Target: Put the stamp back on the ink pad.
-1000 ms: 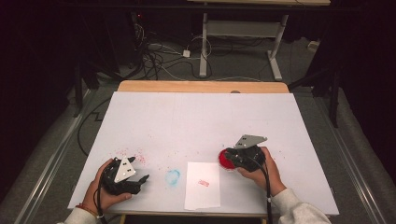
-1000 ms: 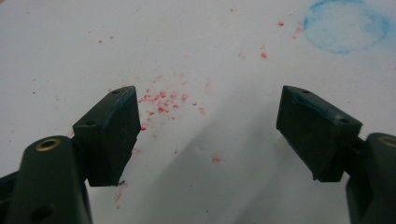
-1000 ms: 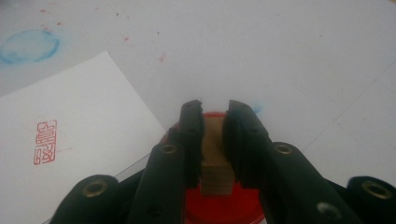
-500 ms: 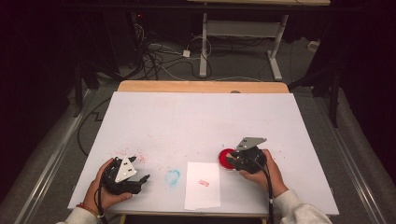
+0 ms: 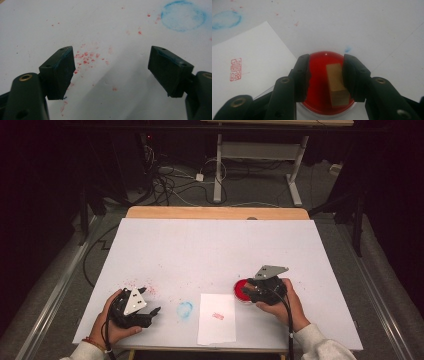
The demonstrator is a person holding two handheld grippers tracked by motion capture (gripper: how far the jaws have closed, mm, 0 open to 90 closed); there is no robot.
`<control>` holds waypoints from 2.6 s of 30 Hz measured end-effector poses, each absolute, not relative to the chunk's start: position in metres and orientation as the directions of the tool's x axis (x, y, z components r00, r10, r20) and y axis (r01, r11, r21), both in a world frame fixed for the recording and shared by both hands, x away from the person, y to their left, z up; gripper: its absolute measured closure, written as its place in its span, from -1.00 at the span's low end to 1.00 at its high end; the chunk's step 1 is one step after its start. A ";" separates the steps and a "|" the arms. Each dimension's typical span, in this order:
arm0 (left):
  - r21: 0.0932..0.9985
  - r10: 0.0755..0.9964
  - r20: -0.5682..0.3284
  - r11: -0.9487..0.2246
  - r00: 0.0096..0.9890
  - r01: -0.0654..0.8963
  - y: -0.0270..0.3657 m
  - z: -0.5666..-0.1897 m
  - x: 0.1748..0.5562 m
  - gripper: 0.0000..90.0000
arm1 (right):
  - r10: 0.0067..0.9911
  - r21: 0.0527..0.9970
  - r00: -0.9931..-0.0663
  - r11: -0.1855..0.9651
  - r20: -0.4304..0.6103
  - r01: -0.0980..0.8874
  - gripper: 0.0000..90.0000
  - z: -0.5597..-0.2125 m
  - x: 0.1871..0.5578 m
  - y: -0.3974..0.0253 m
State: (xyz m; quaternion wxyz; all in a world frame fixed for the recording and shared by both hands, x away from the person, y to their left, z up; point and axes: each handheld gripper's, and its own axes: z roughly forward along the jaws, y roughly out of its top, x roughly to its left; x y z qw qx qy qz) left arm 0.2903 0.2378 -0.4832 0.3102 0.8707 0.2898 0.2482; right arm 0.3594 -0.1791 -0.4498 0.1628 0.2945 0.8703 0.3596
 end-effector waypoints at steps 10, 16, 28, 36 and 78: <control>0.683 0.657 0.253 -0.641 0.710 0.350 0.237 -0.483 0.290 -0.54 | 0.663 0.690 -0.744 0.576 -0.081 0.438 0.64 -0.453 0.363 -0.187; 0.680 0.655 0.251 -0.643 0.713 0.352 0.237 -0.484 0.291 -0.54 | 0.653 0.688 -0.754 0.581 -0.077 0.434 0.69 -0.452 0.362 -0.185; 0.679 0.657 0.252 -0.643 0.711 0.354 0.238 -0.484 0.290 -0.54 | 0.620 0.714 -0.782 0.577 -0.066 0.397 0.37 -0.462 0.361 -0.170; 0.679 0.657 0.253 -0.643 0.711 0.353 0.237 -0.484 0.290 -0.54 | 0.625 0.735 -0.778 0.553 -0.056 0.391 -0.02 -0.455 0.360 -0.173; 0.680 0.658 0.250 -0.642 0.711 0.354 0.238 -0.484 0.290 -0.54 | 0.650 0.847 -0.740 0.481 -0.172 0.225 -0.31 -0.411 0.343 -0.183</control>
